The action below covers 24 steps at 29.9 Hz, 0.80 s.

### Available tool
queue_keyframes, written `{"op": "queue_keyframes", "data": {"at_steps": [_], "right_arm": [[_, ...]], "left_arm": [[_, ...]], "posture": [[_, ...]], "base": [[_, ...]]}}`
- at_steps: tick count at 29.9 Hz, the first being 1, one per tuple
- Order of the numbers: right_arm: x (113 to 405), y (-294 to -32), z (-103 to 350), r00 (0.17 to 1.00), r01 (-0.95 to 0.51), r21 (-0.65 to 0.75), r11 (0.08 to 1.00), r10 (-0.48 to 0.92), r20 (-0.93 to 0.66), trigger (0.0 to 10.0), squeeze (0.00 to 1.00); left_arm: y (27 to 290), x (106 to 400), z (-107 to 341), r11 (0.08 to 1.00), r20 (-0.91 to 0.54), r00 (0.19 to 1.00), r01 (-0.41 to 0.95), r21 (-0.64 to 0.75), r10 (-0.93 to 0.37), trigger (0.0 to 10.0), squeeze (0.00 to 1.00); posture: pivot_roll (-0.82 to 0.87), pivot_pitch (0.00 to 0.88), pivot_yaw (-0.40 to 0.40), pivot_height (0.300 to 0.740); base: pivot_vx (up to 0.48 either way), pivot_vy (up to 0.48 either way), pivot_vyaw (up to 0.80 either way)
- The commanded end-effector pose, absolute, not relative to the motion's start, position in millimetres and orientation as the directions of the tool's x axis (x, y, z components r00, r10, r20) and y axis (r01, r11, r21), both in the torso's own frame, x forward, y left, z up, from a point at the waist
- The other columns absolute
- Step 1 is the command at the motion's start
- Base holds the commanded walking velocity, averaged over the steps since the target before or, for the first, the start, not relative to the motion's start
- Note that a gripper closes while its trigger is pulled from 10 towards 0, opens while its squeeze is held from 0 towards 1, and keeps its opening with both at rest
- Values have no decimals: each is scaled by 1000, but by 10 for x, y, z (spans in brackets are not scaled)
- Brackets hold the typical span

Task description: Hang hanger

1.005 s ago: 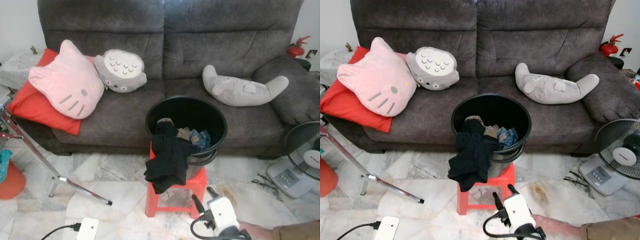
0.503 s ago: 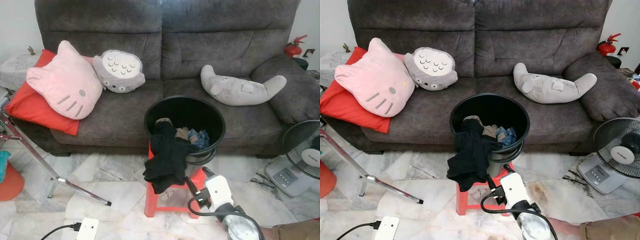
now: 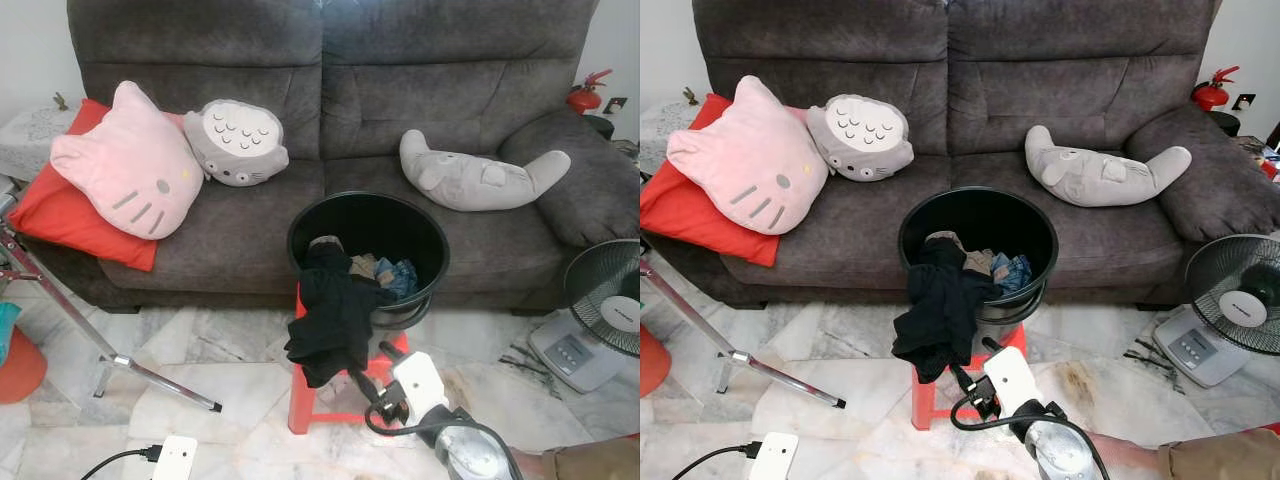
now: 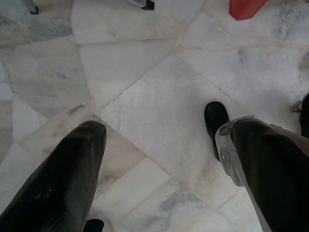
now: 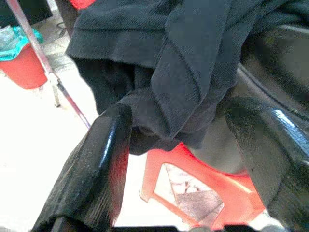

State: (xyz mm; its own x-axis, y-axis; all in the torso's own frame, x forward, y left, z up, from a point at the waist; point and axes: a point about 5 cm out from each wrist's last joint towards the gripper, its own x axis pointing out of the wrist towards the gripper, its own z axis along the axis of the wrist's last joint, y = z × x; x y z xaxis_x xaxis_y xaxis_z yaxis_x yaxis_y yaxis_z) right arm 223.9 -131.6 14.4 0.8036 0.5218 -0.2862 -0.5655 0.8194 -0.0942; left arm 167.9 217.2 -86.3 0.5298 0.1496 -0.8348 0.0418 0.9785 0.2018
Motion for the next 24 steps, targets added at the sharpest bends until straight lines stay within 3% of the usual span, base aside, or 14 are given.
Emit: {"op": "queue_keyframes", "data": {"at_steps": [1, 6, 23, 24], "right_arm": [[2224, -1323, 89, 797, -565, -101, 819, 510, -323, 10000, 0], [2314, -1367, 61, 825, -523, -162, 837, 449, -344, 10000, 0], [2478, -1255, 88, 808, -565, -197, 801, 490, -328, 10000, 0], [2495, -1254, 95, 813, -561, -209, 801, 484, -324, 7216, 0]], "left_arm": [[2193, 1656, -870, 974, -838, 522, 54, 219, 160, 10000, 0], [2189, 1655, -871, 975, -837, 522, 50, 219, 161, 10000, 0], [2178, 1660, -871, 974, -834, 526, 48, 221, 164, 10000, 0], [2178, 1660, -870, 974, -834, 526, 49, 222, 164, 10000, 0]], "posture": [[-42, 0, 40, 740], [-37, 0, 37, 740], [-31, 0, 33, 740], [-31, 0, 33, 740]], "base": [[0, 0, 0], [0, 0, 0], [0, 0, 0], [0, 0, 0]]}}
